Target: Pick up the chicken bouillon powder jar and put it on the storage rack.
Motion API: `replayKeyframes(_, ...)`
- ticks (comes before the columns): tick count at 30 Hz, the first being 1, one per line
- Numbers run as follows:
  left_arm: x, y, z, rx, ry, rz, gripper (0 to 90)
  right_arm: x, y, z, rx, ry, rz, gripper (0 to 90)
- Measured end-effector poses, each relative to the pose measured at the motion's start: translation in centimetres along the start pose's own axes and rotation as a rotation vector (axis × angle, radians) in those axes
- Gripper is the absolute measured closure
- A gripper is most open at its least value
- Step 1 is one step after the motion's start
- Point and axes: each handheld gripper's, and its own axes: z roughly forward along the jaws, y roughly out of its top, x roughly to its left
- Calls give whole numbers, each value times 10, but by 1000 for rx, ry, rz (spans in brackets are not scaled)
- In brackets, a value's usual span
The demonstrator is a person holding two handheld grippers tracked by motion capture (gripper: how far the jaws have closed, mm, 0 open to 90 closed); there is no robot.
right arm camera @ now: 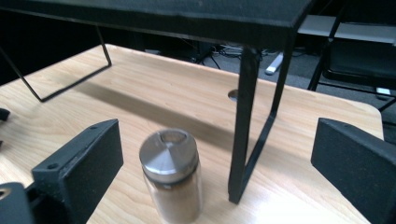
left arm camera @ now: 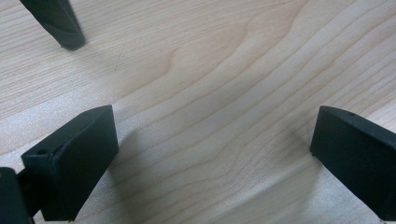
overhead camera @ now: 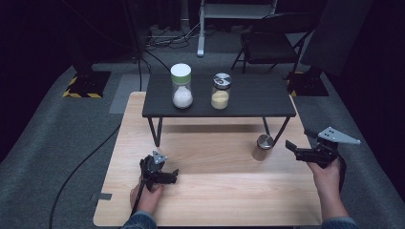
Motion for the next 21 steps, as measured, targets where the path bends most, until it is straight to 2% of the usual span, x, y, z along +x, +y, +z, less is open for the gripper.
replayKeyframes(1,0,0,0,0,0,0,8,0,-1,0,9,-3,0,19)
replayKeyframes(2,0,0,0,-1,0,0,8,1,-3,1,40,-6,0,19)
replayKeyframes(10,0,0,0,-1,0,0,8,2,-22,4,80,4,5,18)
replayKeyframes(11,0,0,0,0,0,0,8,4,-26,5,94,7,-6,18)
replayKeyframes(21,0,0,0,0,0,0,8,8,-44,16,160,29,-13,18)
